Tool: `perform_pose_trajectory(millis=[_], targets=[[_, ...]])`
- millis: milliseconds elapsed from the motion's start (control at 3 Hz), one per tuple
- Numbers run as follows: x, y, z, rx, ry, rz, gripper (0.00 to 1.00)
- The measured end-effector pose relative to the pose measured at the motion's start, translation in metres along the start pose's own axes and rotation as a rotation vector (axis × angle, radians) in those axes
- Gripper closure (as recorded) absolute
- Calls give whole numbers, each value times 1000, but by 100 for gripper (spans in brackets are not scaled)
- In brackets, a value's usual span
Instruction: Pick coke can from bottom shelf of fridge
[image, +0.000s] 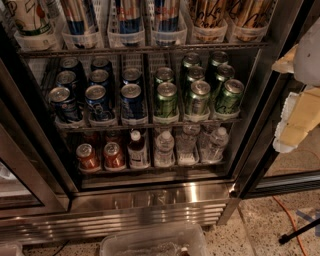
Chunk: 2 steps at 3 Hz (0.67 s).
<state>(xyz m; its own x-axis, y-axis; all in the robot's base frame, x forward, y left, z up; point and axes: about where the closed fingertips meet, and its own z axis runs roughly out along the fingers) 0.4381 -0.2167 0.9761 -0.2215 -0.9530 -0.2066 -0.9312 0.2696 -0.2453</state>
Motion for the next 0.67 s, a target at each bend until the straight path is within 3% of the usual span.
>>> perform_pose_trajectory(millis=[667], targets=[[-10,7,14,-12,2,-15,0]])
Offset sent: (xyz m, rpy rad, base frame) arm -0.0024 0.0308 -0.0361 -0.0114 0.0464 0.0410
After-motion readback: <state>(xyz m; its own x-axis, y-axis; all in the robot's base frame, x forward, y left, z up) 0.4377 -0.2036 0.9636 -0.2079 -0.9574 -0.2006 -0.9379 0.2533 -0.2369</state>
